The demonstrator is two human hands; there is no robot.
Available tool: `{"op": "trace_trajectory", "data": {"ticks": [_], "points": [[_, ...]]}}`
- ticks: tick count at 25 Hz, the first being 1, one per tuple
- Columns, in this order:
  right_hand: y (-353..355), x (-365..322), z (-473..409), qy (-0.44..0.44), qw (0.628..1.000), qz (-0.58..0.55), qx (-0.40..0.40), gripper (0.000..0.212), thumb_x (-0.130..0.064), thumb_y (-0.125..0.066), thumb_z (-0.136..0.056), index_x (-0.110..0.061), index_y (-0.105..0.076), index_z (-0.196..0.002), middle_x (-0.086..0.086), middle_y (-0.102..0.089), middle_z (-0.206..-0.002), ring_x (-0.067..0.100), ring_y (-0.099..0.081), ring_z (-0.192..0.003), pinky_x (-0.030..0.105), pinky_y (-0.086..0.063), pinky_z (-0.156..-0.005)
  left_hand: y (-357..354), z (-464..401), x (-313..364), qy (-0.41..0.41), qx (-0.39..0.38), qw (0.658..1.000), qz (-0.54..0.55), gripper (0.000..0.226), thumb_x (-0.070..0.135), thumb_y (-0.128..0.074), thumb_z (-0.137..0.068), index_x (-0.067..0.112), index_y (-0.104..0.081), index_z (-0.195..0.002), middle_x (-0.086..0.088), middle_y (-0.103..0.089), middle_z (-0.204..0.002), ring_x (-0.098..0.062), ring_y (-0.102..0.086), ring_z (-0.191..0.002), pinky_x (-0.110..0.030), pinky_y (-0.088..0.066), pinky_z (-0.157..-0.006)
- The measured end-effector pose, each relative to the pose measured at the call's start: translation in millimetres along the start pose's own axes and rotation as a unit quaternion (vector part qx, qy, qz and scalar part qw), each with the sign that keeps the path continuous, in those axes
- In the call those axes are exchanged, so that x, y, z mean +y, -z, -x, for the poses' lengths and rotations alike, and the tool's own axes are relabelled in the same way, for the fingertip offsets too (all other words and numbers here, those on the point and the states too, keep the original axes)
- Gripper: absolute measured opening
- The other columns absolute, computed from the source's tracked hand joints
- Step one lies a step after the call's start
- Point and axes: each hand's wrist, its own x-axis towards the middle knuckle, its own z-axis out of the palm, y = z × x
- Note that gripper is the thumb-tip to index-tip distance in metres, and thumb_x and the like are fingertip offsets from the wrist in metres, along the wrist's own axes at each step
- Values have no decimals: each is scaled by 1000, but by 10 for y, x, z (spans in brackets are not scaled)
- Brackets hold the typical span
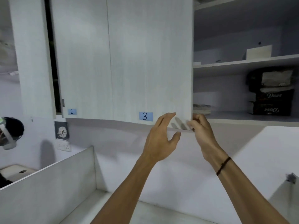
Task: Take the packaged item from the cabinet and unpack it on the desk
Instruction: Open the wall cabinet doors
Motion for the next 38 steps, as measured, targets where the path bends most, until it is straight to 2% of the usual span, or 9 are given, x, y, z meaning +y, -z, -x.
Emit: {"op": "trace_trajectory", "data": {"ticks": [2,8,14,16,20,22,25,28,38], "points": [[-120,-36,294,47,997,-55,-19,27,-25,-47,-84,-17,-57,-108,-5,-66,-116,18,-62,-112,38,-51,-98,247,205,158,-47,32,998,-13,54,26,-64,-95,23,-47,-146,6,-51,-149,-9,-51,-131,-22,-49,-99],[-594,-110,805,159,971,-152,-91,32,-14,-40,-83,-16,-62,-106,9,-60,-123,27,-63,-115,42,-55,-90,970,596,311,-70,52,986,-143,52,25,-60,-96,21,-50,-146,2,-43,-158,-9,-44,-141,-4,-33,-105],[-1014,-143,1025,127,948,-239,-170,31,-9,-45,-78,-12,-61,-104,7,-58,-125,19,-71,-110,35,-55,-93,1364,925,188,-40,82,976,-198,53,16,-57,-97,16,-46,-149,0,-38,-161,-15,-60,-127,-30,-57,-95],[-1169,-160,1120,121,933,-249,-228,30,-10,-49,-80,-15,-59,-107,5,-64,-125,17,-67,-116,39,-54,-96,1468,995,168,-25,135,969,-208,61,7,-55,-95,12,-38,-153,-3,-37,-162,-8,-60,-124,-29,-58,-91],[-1613,-149,1260,176,924,-165,-296,46,-1,-53,-86,-22,-47,-126,-10,-57,-132,-1,-51,-129,31,-43,-113,1683,1118,215,15,206,945,-252,68,4,-53,-94,12,-29,-157,0,-27,-167,-13,-44,-143,-25,-55,-96],[-1839,-124,1289,231,917,-103,-309,45,-13,-53,-96,-23,-42,-138,-13,-49,-140,-3,-46,-132,27,-40,-114,1777,1175,246,53,161,915,-367,63,21,-53,-95,17,-35,-156,1,-21,-169,-16,-31,-150,-31,-46,-104],[-2118,-86,1276,328,892,25,-312,48,-34,-49,-98,-23,-43,-144,-8,-41,-151,7,-40,-139,31,-40,-114,1958,1275,151,139,114,822,-539,67,42,-51,-92,21,-37,-154,-3,-13,-171,-27,-12,-156,-49,-29,-117],[-2286,-44,1227,377,870,128,-290,58,-32,-58,-91,-23,-43,-146,-4,-33,-161,16,-27,-150,42,-40,-115,2151,1423,-29,198,75,795,-568,77,45,-52,-91,17,-26,-159,-3,-12,-171,-26,-3,-158,-55,-21,-123],[-1564,250,797,343,880,240,-224,60,-34,-60,-90,-20,-45,-146,-3,-31,-163,19,-25,-151,35,-29,-118,1671,1294,-261,184,76,880,-432,66,40,-62,-92,17,-41,-151,-5,-36,-163,-26,-24,-154,-48,-26,-120]]}}
